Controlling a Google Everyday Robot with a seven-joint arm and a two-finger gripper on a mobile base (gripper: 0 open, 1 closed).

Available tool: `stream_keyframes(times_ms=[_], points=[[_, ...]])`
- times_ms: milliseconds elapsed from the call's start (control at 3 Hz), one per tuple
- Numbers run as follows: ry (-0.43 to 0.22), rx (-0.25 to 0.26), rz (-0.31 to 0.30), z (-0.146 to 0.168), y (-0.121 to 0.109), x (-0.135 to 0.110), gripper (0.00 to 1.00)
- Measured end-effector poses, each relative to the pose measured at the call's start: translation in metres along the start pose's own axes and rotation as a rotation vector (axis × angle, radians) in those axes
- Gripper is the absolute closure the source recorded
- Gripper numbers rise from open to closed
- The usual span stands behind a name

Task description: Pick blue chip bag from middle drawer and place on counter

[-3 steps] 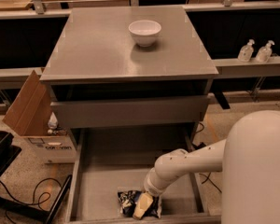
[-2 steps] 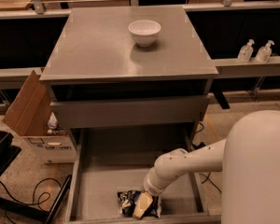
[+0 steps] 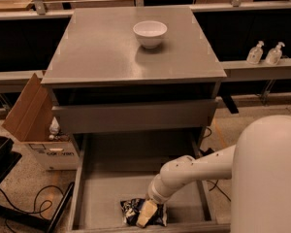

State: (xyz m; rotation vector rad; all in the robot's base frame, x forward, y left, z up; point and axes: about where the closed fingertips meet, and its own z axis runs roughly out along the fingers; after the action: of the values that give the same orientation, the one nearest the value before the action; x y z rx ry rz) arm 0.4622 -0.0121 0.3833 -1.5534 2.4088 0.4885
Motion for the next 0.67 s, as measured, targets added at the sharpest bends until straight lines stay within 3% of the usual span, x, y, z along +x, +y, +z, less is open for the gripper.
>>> stream_keyframes(times_ms=[667], points=[[-0.001, 0.144, -0.105, -0.081, -0.043, -0.043, 1.0]])
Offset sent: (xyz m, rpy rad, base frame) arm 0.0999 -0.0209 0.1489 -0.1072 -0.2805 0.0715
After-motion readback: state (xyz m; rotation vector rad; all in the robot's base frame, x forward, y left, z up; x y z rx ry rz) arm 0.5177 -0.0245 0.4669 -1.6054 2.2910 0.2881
